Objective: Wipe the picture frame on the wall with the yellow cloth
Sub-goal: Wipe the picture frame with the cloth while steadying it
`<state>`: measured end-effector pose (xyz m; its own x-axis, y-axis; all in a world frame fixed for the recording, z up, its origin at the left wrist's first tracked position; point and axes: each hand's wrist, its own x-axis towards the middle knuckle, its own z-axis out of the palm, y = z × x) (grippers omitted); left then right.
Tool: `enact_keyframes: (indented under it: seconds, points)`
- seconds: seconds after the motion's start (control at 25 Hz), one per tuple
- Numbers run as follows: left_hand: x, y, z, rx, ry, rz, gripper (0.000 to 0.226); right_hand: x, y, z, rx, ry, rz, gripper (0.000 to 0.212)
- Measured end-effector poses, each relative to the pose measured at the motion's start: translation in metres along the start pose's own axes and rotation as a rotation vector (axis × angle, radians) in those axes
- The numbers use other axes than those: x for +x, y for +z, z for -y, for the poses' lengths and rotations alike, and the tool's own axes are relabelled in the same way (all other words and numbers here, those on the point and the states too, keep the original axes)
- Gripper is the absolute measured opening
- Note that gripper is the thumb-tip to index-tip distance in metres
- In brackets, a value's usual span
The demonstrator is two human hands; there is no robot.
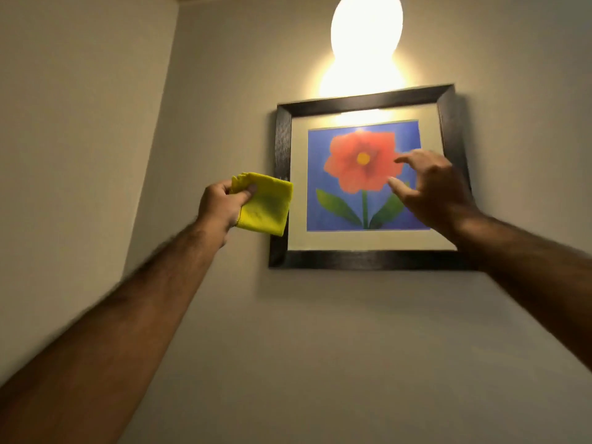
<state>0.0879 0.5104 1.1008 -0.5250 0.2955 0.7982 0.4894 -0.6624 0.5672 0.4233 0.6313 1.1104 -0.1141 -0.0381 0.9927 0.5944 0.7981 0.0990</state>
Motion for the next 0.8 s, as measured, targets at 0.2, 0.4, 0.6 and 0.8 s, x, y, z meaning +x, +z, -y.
enact_keyframes:
  seconds: [0.2,0.4,0.6,0.8]
  points:
    - [0.053,0.042,0.006,0.051,-0.035,-0.055,0.029,0.011,-0.012,-0.075,-0.302,0.069,0.072,0.075]
    - [0.058,0.067,0.019,0.595,0.387,-0.359,0.047,-0.002,0.017,-0.11,-0.291,0.198,0.166,0.109]
    - [0.044,0.077,0.036,0.923,0.952,-0.237,0.018,-0.019,0.057,-0.129,-0.273,0.21,0.048,0.114]
    - [0.005,0.071,0.083,0.886,0.801,-0.032,0.069,-0.018,0.072,-0.141,-0.287,0.171,-0.058,0.11]
